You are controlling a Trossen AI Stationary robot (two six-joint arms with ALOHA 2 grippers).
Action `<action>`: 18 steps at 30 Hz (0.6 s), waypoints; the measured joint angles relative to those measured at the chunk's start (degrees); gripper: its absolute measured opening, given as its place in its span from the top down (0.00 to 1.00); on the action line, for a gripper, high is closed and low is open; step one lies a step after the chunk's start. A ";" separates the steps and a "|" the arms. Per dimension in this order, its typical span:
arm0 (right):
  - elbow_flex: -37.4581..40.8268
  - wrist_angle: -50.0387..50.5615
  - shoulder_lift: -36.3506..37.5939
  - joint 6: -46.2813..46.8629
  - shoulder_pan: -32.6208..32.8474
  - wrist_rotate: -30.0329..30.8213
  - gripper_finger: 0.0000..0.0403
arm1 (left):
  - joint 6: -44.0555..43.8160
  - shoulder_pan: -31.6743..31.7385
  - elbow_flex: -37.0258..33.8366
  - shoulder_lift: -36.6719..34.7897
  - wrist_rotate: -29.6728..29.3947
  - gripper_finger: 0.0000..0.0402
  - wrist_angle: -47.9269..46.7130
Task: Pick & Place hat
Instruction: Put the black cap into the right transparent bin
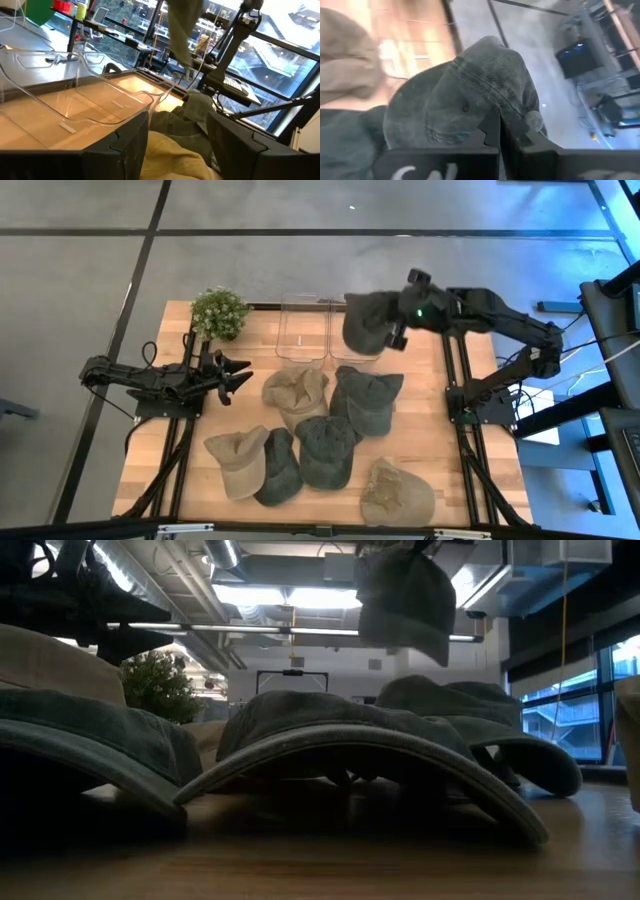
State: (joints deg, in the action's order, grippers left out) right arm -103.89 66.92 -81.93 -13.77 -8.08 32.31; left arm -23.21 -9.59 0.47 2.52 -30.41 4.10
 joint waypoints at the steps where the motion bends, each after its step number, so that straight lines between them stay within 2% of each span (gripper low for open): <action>1: 0.02 -0.97 -0.40 -1.44 -1.36 -0.26 1.00 | 0.01 0.01 0.00 0.00 0.00 0.51 0.00; 6: 0.08 -4.27 -4.37 -7.37 -7.78 -1.33 1.00 | -0.01 0.00 0.00 0.00 0.00 0.51 0.00; 10: 0.10 -4.66 -8.81 -8.44 -12.56 -1.37 1.00 | -0.01 0.01 0.00 0.00 0.00 0.51 0.00; 18: 0.16 -8.82 -17.47 -11.85 -18.40 -3.91 1.00 | -0.02 0.01 -0.01 0.00 0.00 0.51 0.00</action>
State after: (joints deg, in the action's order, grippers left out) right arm -103.72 58.11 -99.40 -25.62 -26.48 28.40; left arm -23.23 -9.58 0.46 2.52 -30.41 4.10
